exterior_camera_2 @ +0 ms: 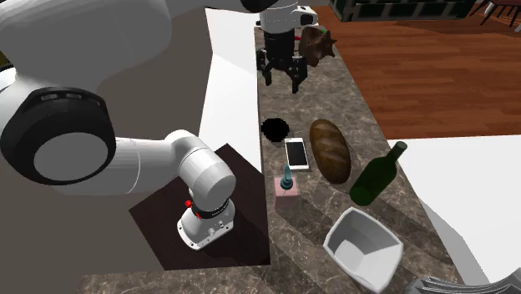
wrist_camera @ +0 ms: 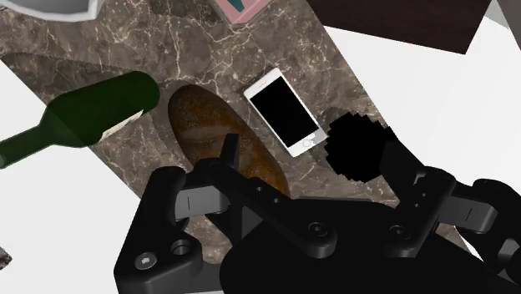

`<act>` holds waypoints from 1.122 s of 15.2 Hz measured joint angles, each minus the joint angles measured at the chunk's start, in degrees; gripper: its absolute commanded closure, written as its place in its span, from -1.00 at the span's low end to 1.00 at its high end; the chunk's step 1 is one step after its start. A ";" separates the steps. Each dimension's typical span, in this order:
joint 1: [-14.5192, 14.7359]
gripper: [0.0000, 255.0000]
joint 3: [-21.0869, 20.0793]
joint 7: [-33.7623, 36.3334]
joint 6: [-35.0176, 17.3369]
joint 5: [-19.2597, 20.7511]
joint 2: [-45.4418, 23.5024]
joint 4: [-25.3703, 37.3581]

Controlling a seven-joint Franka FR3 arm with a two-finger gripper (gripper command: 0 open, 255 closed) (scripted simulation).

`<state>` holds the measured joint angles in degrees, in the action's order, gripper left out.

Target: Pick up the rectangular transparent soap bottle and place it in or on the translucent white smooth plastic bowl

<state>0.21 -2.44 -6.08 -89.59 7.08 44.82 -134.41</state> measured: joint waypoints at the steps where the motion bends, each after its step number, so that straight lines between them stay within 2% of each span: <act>1: 0.00 -1.00 0.00 0.00 0.00 0.00 0.00 0.00; 10: -1.34 -1.00 7.94 -8.07 -8.12 4.26 9.55 -16.95; 17: -5.53 -1.00 17.37 -16.52 -15.62 11.18 14.47 -28.73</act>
<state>-5.32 14.92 -22.60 -105.22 18.25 59.29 -163.14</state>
